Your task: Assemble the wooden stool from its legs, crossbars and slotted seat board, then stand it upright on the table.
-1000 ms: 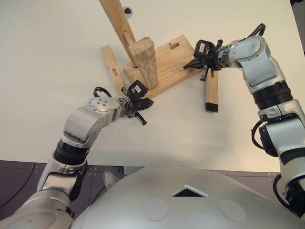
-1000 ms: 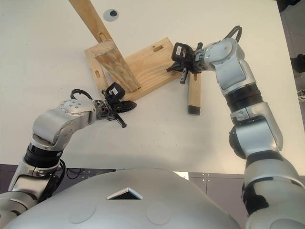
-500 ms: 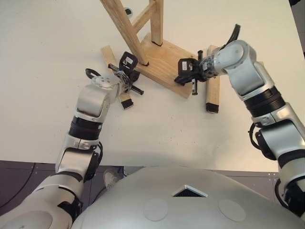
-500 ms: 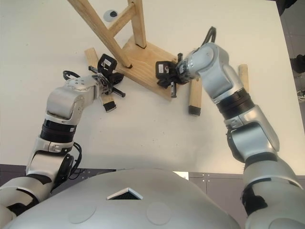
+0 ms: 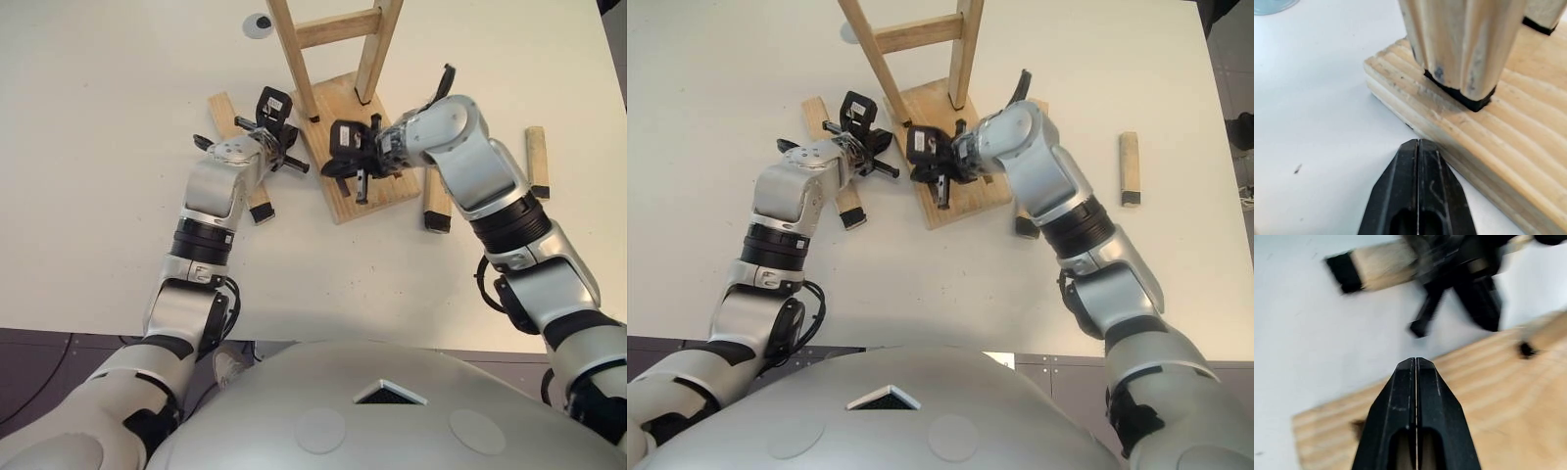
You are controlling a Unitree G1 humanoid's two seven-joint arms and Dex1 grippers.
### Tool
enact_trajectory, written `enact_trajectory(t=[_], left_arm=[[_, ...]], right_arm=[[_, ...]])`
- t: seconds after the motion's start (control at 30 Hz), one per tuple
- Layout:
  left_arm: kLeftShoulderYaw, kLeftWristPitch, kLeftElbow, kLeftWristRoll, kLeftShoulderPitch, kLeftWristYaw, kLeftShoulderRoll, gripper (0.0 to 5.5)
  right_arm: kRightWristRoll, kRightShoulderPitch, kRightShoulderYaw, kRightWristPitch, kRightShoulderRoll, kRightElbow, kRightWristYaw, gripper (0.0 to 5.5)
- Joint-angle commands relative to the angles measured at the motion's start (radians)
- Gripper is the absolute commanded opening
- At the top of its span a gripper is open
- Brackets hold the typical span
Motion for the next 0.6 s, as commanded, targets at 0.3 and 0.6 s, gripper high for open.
enact_trajectory(t=[0.3,0.6], left_arm=[[0.017,0.012,-0.005,0.043,0.021,-0.026,0.037,0.0],[0.043,-0.053,0.134,0.035,-0.067,-0.074,-0.003,0.0]], right_arm=[[-0.133,0.002,-0.056,-0.173,-0.158,0.266,-0.188,0.02],[-0.136,0.118,0.0,-0.151,-0.161,0.085,-0.108,0.02]])
